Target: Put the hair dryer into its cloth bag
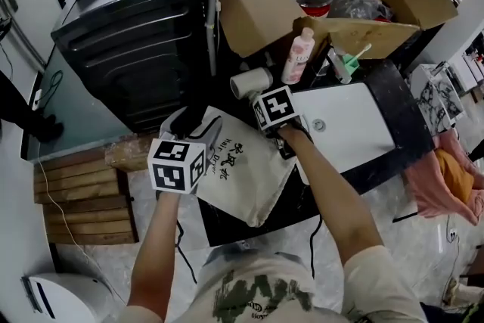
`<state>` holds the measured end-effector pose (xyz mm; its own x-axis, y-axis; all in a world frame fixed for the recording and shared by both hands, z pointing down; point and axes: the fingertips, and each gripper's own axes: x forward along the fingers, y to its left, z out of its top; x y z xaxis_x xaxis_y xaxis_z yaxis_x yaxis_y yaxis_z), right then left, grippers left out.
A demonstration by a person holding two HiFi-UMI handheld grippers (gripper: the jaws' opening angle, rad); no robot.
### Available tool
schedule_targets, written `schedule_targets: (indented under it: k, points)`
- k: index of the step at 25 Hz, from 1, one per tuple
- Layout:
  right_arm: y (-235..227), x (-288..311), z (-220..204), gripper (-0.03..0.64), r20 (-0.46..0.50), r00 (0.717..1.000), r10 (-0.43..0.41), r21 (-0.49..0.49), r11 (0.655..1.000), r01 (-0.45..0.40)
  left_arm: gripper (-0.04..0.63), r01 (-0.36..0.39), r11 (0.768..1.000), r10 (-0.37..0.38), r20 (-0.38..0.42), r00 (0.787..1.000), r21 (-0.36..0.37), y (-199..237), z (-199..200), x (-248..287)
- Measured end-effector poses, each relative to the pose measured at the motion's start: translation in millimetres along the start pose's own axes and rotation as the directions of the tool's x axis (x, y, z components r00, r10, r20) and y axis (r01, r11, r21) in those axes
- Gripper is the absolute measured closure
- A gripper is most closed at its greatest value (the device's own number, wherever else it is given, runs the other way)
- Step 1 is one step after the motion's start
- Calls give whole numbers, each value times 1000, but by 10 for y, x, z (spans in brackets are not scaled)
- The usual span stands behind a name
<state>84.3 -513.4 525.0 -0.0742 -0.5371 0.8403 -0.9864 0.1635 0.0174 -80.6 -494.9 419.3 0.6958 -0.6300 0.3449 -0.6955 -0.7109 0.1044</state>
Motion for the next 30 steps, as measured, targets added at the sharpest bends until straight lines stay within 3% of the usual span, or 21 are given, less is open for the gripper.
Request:
schedule_targets:
  k: [10, 14, 18, 30]
  points:
    - [25, 170, -122, 296, -39, 998, 54, 88, 995, -50, 286, -11, 1000, 11, -9, 1000, -6, 78, -57, 32]
    - [28, 173, -109, 306, -46, 997, 60, 82, 995, -56, 285, -14, 1000, 14, -12, 1000, -12, 92, -63, 36]
    - [53, 170, -87, 366, -36, 997, 62, 55, 997, -60, 287, -18, 1000, 17, -16, 1000, -9, 94, -79, 38]
    - [24, 64, -19, 382, 1, 997, 71, 19, 997, -71, 287, -20, 1000, 19, -25, 1000, -24, 110, -99, -28]
